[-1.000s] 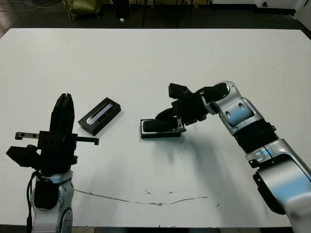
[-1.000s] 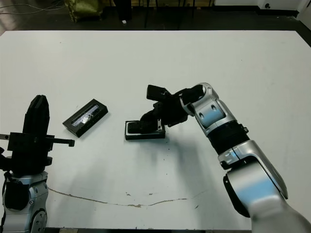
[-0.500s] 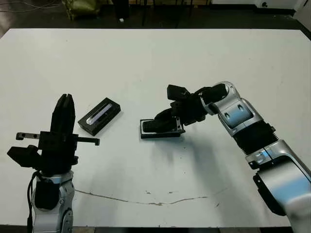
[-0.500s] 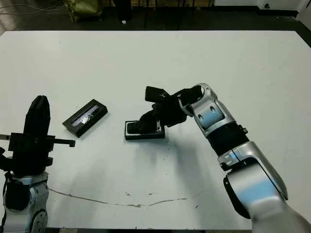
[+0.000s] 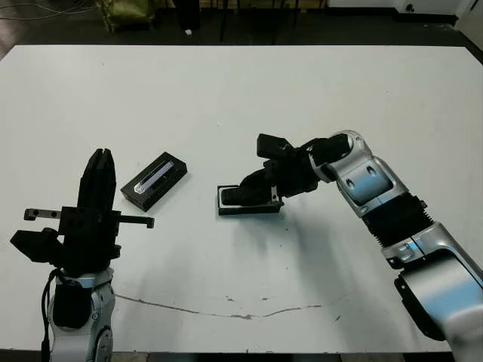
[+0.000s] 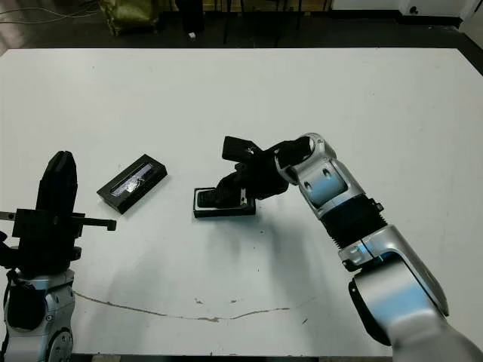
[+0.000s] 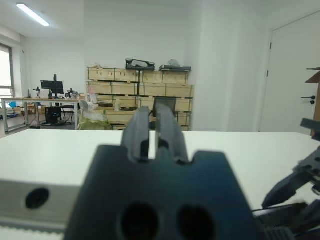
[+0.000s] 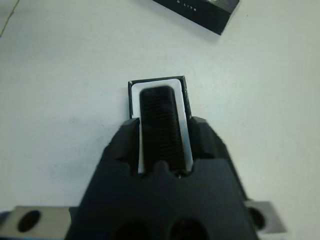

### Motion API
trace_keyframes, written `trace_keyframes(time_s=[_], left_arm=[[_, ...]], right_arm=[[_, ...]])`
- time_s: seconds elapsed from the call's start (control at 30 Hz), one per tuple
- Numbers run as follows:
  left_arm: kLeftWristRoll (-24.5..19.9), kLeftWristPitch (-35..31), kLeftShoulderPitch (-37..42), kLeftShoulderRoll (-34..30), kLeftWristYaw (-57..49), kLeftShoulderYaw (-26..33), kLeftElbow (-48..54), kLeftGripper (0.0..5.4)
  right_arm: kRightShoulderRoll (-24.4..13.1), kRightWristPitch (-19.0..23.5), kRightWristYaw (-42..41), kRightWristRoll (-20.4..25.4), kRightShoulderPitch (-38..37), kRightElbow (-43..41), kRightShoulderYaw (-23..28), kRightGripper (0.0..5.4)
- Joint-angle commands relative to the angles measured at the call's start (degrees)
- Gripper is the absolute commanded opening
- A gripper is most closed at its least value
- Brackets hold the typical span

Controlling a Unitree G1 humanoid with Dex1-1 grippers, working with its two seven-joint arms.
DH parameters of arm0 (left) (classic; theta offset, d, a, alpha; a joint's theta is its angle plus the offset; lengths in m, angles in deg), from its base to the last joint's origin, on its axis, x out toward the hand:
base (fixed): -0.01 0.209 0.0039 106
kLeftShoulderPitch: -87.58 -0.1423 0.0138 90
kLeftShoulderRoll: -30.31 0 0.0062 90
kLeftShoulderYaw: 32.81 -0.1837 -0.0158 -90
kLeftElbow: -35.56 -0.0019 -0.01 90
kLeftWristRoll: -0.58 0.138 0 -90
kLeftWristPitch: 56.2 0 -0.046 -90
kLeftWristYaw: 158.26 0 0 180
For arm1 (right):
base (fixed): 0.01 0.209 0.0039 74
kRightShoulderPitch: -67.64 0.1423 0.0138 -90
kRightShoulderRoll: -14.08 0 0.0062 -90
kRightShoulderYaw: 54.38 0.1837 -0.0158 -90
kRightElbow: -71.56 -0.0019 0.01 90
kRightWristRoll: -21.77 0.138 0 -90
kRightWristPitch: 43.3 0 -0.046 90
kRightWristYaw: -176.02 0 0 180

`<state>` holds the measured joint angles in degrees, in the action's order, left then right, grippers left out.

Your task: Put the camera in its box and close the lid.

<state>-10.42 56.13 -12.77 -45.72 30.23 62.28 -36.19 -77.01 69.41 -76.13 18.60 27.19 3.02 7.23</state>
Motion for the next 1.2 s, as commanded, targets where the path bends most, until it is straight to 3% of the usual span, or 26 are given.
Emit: trace_keyframes(time_s=[0.03, 0.43, 0.6, 0.7, 0.93, 1.07, 1.2], left_arm=[[0.48, -0.43, -0.75, 0.23, -0.55, 0.01, -0.48, 0.00], [0.45, -0.03, -0.32, -0.05, -0.33, -0.04, -1.13, 0.00], [0.08, -0.67, -0.47, -0.01, -0.33, -0.25, -0.68, 0.00], [0.95, -1.00, -0.60, 0.36, -1.14, -0.40, -0.33, 0.00], [0.48, -0.03, -0.39, 0.14, -0.76, -0.39, -1.14, 0.00], [0.46, 0.13, -0.37, 0.29, -0.77, -0.50, -1.28, 0.00], [0.84, -0.19, -0.45, 0.12, -0.91, -0.42, -1.00, 0.00]], right_arm=[[-0.01, 1.19, 0.10, -0.01, -1.58, 1.48, -0.52, 2.70], [-0.56, -0.23, 1.30, 0.50, -1.09, 1.56, 1.29, 5.39], [-0.98, 3.19, 0.78, 3.36, -0.24, -0.25, 4.55, 5.39], [-1.69, 2.89, 0.47, 6.04, -0.10, -1.91, 7.68, 5.39], [-3.77, 1.94, 0.47, 16.54, -0.97, -6.86, 18.75, 5.39], [-4.85, 8.45, 6.83, 22.28, -4.86, -15.63, 25.23, 5.39], [-2.76, 5.44, 18.35, 23.13, -13.26, -24.42, 30.07, 4.82]])
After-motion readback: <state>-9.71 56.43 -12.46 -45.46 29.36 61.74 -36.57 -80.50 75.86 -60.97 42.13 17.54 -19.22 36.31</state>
